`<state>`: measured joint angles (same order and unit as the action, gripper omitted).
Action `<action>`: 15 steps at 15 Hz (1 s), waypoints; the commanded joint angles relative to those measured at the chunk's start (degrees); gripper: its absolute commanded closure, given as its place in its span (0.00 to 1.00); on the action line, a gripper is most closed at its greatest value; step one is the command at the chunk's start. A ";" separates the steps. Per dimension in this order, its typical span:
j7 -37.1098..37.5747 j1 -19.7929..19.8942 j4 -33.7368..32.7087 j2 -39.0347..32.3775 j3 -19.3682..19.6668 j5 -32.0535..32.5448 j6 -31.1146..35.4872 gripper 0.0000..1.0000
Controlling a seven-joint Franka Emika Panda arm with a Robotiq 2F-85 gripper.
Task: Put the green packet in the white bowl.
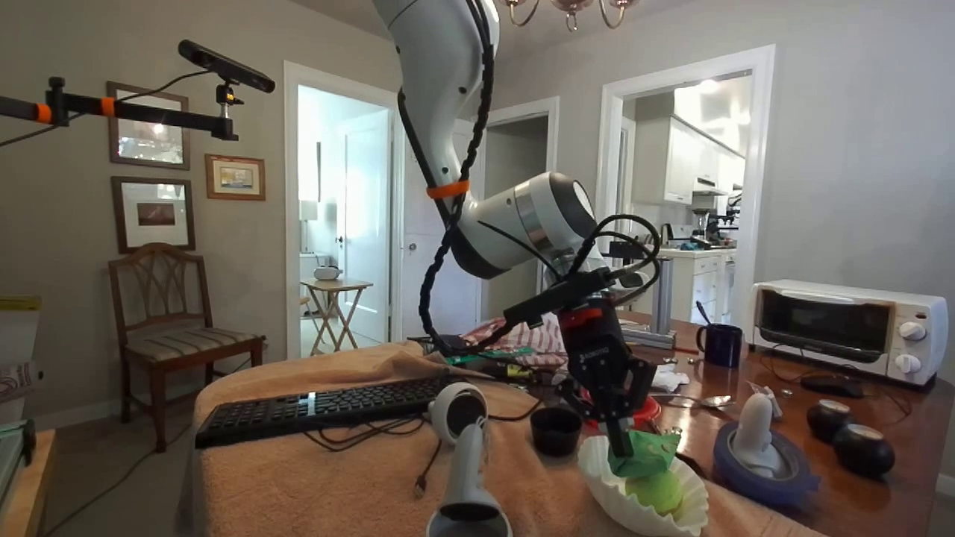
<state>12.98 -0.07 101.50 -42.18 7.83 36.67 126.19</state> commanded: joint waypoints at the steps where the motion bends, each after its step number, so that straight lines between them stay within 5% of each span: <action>1: -2.10 -1.06 -2.32 -2.42 0.11 -0.74 0.75 1.00; 5: -3.55 -1.68 -2.85 -3.56 -0.24 -0.61 1.56 1.00; 6: -3.74 -1.65 -2.98 -3.64 -0.20 -0.89 1.47 0.74; 7: -3.77 -1.64 -3.06 -3.67 -0.07 -0.95 1.50 0.73; 15: -3.69 -2.44 -1.58 0.63 1.01 1.84 6.99 0.14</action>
<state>9.76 -1.59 98.58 -43.82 8.08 37.18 129.26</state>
